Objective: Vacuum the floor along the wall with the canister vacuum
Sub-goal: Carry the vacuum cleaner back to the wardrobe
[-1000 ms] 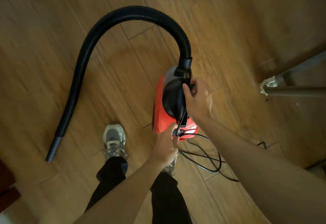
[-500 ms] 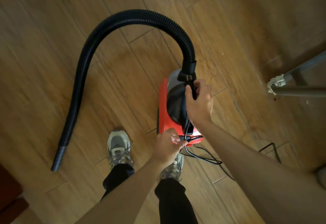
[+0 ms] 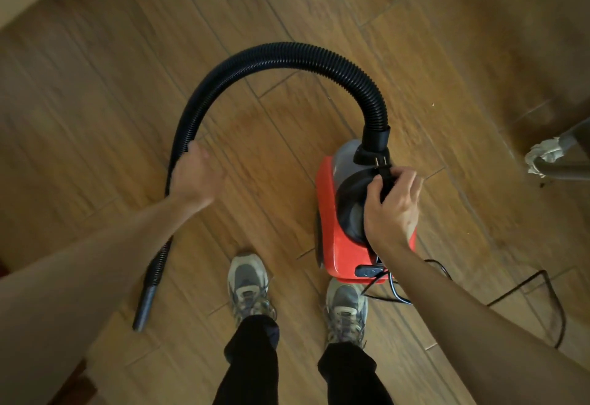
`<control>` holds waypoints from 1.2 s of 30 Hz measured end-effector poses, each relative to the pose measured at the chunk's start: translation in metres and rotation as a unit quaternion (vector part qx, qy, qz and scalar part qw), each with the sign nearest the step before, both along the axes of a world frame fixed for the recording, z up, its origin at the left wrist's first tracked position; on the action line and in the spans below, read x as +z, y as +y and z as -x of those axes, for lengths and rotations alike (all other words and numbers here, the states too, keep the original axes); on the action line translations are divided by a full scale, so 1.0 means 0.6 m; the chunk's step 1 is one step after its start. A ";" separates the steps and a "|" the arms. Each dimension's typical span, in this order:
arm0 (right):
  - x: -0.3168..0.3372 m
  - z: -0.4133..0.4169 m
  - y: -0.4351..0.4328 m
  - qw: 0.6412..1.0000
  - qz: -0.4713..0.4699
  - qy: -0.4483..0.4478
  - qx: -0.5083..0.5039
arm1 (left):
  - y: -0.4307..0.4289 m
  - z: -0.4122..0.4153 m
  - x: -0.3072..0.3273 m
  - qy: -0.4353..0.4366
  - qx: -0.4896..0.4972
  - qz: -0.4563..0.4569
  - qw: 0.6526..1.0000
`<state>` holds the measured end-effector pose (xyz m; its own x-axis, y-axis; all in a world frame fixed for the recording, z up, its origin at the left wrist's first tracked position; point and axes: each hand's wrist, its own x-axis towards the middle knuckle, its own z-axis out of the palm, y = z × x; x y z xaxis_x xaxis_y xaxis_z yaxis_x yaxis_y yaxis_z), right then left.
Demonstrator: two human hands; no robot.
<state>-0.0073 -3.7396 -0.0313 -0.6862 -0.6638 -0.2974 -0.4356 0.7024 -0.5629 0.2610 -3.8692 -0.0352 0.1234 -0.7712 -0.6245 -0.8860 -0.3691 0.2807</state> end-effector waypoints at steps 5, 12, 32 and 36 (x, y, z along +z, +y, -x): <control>0.007 -0.002 0.000 1.000 -0.008 -0.004 0.011 | -0.072 -0.052 0.002 -0.017 0.016 0.025 0.999; 0.025 -0.006 0.024 0.999 -0.018 -0.036 -0.015 | -0.087 -0.098 -0.026 -0.036 0.030 -0.013 0.999; 0.016 -0.028 0.062 0.994 0.022 -0.074 -0.076 | -0.034 -0.141 -0.092 0.082 0.047 -0.095 0.991; 0.031 -0.043 0.050 0.994 0.019 -0.070 -0.083 | -0.012 -0.139 -0.069 0.155 0.050 -0.076 0.984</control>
<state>0.0185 -3.7095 -0.0126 -0.7415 -0.5570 -0.3741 -0.2310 0.7354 -0.6370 0.3442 -3.8763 -0.0766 -0.0214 -0.6597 -0.7512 -0.7236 -0.5083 0.4670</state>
